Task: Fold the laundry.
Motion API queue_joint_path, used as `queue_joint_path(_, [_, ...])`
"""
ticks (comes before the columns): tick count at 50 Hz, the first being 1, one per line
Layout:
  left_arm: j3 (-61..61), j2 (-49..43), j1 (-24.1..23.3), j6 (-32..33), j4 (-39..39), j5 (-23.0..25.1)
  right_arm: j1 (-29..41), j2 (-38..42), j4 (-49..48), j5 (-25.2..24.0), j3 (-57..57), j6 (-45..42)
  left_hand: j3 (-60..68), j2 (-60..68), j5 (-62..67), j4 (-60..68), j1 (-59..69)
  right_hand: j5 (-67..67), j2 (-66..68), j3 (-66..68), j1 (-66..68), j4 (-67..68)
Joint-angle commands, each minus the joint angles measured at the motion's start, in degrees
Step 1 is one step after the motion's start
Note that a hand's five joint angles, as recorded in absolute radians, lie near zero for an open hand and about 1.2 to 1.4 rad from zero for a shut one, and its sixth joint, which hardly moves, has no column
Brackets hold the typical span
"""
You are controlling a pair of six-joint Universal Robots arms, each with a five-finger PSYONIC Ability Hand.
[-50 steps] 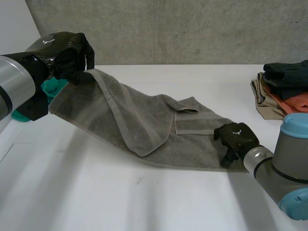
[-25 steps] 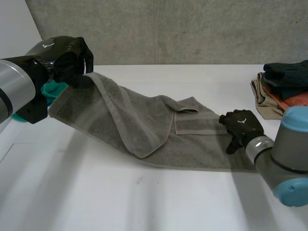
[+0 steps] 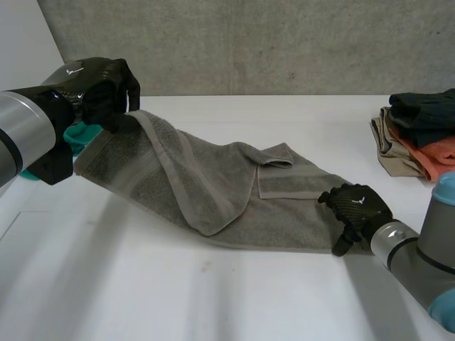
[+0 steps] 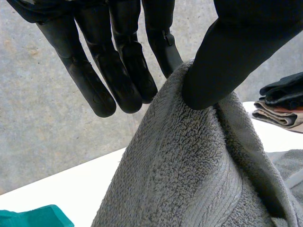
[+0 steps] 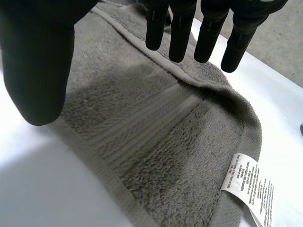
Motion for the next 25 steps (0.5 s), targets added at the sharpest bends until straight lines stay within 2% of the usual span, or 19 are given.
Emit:
queue_joint_path(1, [-0.28,-0.01,0.82,-0.04,0.0,0.0,0.86,3.32,-1.38,2.31,-2.24,-1.27,11.65,11.4,13.06,11.34,14.19,3.37,0.51,1.73,0.95,1.24])
queue_joint_path(12, [-0.46,0.25,1.0,0.04,0.0,0.0,2.0,4.73,-6.48,3.54,-4.97,-2.33,11.65,11.4,13.06,11.34,14.19,8.58,5.72,6.94,6.16,6.45])
queue_joint_path(17, [-0.63,0.25,1.09,0.13,0.0,0.0,2.18,6.4,-8.24,4.59,-6.55,-3.56,11.65,11.4,13.06,11.34,14.19,16.13,13.27,14.49,13.72,14.01])
queue_joint_path(20, [-0.81,0.25,1.09,0.13,0.0,0.0,2.0,7.19,-9.73,5.38,-7.78,-3.82,11.65,11.4,13.06,11.34,14.19,37.94,35.08,36.3,35.53,35.81])
queue_joint_path(22, [-0.98,0.25,1.09,0.13,0.0,0.0,2.0,6.93,-10.87,5.38,-8.22,-4.08,11.65,11.4,13.06,11.34,14.19,61.47,58.61,59.82,59.05,59.34])
queue_joint_path(25, [-0.98,0.25,1.18,0.22,0.0,0.0,2.18,6.23,-11.31,5.12,-8.22,-4.26,11.65,11.4,13.06,11.34,14.19,61.6,58.74,59.95,59.18,59.47])
